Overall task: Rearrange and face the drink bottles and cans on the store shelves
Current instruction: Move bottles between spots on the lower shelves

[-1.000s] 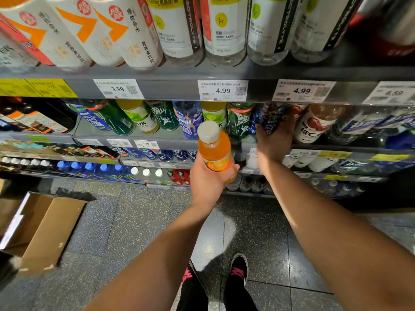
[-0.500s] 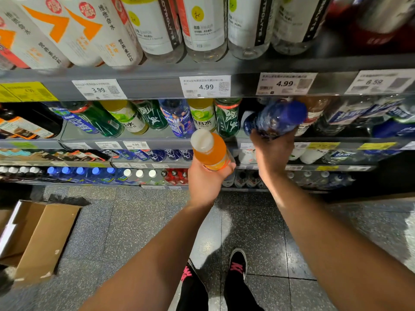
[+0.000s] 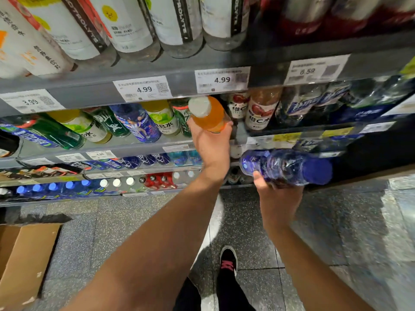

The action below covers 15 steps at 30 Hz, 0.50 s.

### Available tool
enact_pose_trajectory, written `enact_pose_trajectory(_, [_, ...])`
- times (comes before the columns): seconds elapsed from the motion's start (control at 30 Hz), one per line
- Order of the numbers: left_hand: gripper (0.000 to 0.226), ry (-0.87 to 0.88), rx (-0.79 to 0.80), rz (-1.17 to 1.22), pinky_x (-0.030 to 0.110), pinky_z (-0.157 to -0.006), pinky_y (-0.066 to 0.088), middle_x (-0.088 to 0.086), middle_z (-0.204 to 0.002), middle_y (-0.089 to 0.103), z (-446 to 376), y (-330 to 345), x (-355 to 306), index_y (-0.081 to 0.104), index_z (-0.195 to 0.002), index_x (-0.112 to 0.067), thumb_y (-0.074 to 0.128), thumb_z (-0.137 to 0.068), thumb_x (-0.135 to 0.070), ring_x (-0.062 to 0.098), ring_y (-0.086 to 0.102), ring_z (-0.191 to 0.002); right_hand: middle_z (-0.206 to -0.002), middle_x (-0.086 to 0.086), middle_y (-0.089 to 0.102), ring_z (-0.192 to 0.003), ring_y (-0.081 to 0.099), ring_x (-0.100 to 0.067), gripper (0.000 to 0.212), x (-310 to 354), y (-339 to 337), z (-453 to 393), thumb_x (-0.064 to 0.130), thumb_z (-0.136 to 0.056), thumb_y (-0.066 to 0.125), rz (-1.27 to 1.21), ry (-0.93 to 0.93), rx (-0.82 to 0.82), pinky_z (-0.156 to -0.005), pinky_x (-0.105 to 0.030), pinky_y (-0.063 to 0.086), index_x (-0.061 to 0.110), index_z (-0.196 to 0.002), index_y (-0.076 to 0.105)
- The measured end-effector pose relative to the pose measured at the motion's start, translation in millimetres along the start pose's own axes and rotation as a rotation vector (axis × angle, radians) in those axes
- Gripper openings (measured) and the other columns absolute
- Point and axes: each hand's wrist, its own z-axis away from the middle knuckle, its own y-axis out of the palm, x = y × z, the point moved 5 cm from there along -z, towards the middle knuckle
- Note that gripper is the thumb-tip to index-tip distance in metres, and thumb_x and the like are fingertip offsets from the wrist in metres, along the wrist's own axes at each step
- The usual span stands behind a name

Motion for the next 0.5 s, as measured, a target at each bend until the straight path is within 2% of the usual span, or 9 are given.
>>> enact_pose_trajectory(0.07, [0.063, -0.012, -0.050, -0.031, 0.007, -0.075, 0.038, -0.007, -0.095, 0.055, -3, 6, -2, 0.054, -0.114, -0.007, 0.090, -0.063, -0.015, 0.011, 0.052, -0.085, -0.105, 0.015, 0.066, -0.091, 0.061, 0.021, 0.059, -6, -3, -2, -0.011, -0.070, 0.081, 0.024, 0.031, -0.006, -0.083, 0.002, 0.040, 0.024, -0.110, 0.054])
enact_pose_trajectory(0.1, [0.061, -0.024, -0.058, -0.076, 0.006, -0.072, 0.036, -0.009, -0.094, 0.053, -5, 8, -2, 0.055, -0.113, -0.009, 0.089, -0.063, -0.018, 0.010, 0.052, -0.083, -0.106, 0.016, 0.067, -0.093, 0.062, 0.019, 0.062, -6, -5, -2, -0.007, -0.070, 0.083, 0.040, 0.040, -0.010, -0.084, 0.001, 0.041, 0.031, -0.110, 0.054])
enact_pose_trajectory(0.17, [0.062, -0.033, -0.042, -0.162, 0.015, -0.080, 0.043, -0.010, -0.096, 0.055, -12, 13, 2, 0.055, -0.113, -0.014, 0.089, -0.062, -0.024, 0.010, 0.055, -0.087, -0.102, 0.029, 0.066, -0.097, 0.063, 0.016, 0.066, -10, -6, -3, -0.001, -0.071, 0.085, 0.079, 0.050, 0.002, -0.087, -0.004, 0.044, 0.043, -0.107, 0.053])
enact_pose_trajectory(0.23, [0.066, -0.025, -0.008, -0.212, 0.027, -0.089, 0.049, -0.008, -0.104, 0.062, -18, 18, 6, 0.055, -0.115, -0.020, 0.088, -0.060, -0.031, 0.013, 0.060, -0.093, -0.103, 0.030, 0.067, -0.101, 0.066, 0.006, 0.067, -11, -3, -3, 0.007, -0.072, 0.086, 0.097, 0.055, 0.042, -0.092, -0.014, 0.050, 0.053, -0.108, 0.052])
enact_pose_trajectory(0.3, [0.069, -0.016, 0.015, -0.263, 0.034, -0.094, 0.051, -0.002, -0.113, 0.066, -20, 22, 6, 0.057, -0.119, -0.022, 0.088, -0.059, -0.034, 0.020, 0.063, -0.104, -0.105, 0.022, 0.067, -0.100, 0.068, -0.001, 0.064, -10, 1, -6, 0.012, -0.073, 0.086, 0.117, 0.064, 0.085, -0.088, -0.016, 0.053, 0.045, -0.116, 0.054])
enact_pose_trajectory(0.37, [0.070, -0.014, 0.008, -0.300, 0.033, -0.097, 0.049, 0.004, -0.119, 0.065, -21, 25, 1, 0.058, -0.124, -0.018, 0.089, -0.062, -0.031, 0.024, 0.061, -0.112, -0.109, 0.018, 0.065, -0.100, 0.069, -0.005, 0.066, -12, 6, -10, 0.014, -0.072, 0.087, 0.126, 0.082, 0.101, -0.082, -0.012, 0.054, 0.024, -0.127, 0.053])
enact_pose_trajectory(0.4, [0.070, -0.018, -0.002, -0.309, 0.032, -0.096, 0.046, 0.006, -0.121, 0.064, -20, 26, -2, 0.058, -0.125, -0.016, 0.088, -0.063, -0.030, 0.025, 0.060, -0.113, -0.111, 0.016, 0.065, -0.100, 0.069, -0.006, 0.066, -12, 8, -12, 0.014, -0.072, 0.087, 0.140, 0.082, 0.101, -0.081, -0.013, 0.054, 0.019, -0.128, 0.051])
enact_pose_trajectory(0.5, [0.071, 0.001, -0.018, -0.303, 0.032, -0.095, 0.042, 0.010, -0.121, 0.062, -13, 25, -6, 0.057, -0.127, -0.010, 0.089, -0.065, -0.025, 0.027, 0.057, -0.114, -0.116, 0.004, 0.066, -0.105, 0.068, -0.016, 0.067, -6, 13, -13, 0.021, -0.071, 0.087, 0.161, 0.086, 0.099, -0.088, -0.027, 0.058, 0.028, -0.125, 0.047])
